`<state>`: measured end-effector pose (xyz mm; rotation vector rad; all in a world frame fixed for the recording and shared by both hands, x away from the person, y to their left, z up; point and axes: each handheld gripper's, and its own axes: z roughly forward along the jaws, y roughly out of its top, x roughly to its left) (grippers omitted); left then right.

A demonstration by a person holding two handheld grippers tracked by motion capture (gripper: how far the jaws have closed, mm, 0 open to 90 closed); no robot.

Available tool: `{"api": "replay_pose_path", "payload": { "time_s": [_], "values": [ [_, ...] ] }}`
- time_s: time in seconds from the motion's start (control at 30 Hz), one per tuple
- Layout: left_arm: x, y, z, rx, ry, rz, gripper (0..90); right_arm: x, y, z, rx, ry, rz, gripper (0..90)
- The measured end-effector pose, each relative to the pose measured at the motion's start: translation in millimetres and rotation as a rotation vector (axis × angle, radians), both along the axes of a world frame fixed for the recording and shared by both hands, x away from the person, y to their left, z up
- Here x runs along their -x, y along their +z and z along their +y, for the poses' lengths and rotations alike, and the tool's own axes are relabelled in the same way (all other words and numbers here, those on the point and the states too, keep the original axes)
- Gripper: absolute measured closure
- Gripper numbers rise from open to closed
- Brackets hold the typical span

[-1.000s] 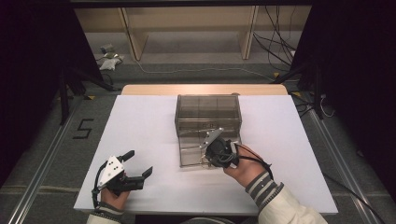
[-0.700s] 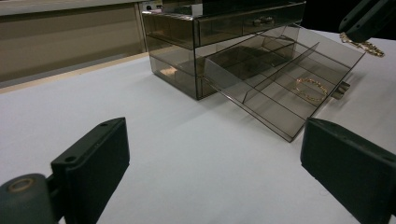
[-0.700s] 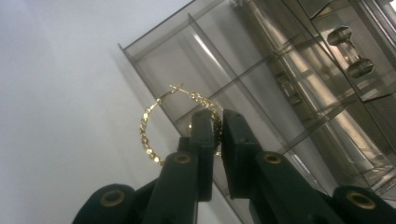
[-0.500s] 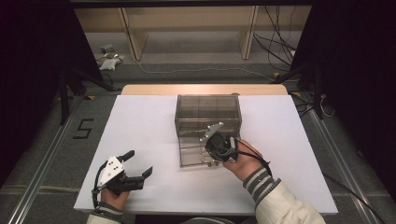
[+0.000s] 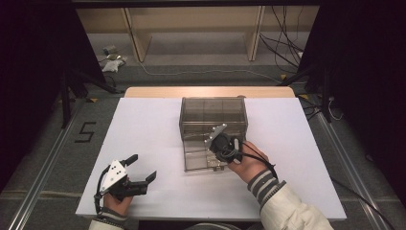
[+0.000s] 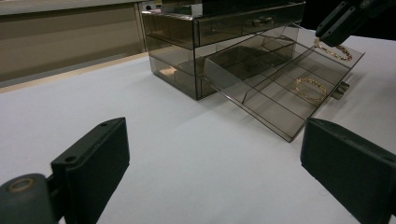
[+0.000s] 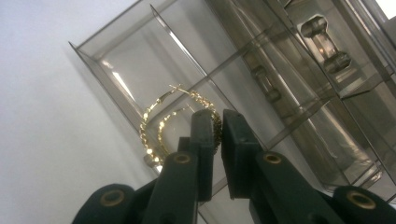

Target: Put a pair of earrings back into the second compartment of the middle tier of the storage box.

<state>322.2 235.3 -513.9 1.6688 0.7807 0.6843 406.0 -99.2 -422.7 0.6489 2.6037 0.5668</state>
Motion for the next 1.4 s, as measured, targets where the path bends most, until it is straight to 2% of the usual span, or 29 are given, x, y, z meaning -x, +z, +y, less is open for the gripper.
{"api": "replay_pose_path", "payload": {
  "time_s": [0.33,0.6,0.73,0.97,1.1,1.27,1.4],
  "values": [
    [0.0,0.0,0.2,0.001,0.001,0.0,7.8,-6.7,-13.3,1.2,0.07,-0.02,0.003,86.0],
    [0.0,0.1,0.2,0.001,0.001,0.0,7.8,-9.1,-14.3,0.2,0.067,-0.021,0.004,86.0],
    [0.1,0.0,0.0,0.0,0.001,-0.001,7.8,-9.5,-14.7,-0.2,0.051,-0.019,0.011,85.5],
    [0.1,0.0,0.2,0.001,0.001,-0.002,7.8,-15.1,-22.1,1.0,0.074,-0.033,0.013,84.8],
    [0.1,0.1,0.4,0.001,0.001,-0.002,7.8,-17.0,-21.5,-0.9,0.053,-0.035,0.02,85.3],
    [0.1,0.0,0.2,0.002,0.001,-0.002,7.8,-12.5,-16.0,-1.1,0.023,-0.028,0.007,85.7],
    [0.1,0.0,0.0,0.0,0.0,-0.002,7.8,-8.3,-12.0,0.1,-0.017,-0.005,0.033,85.8]
  ]
}}
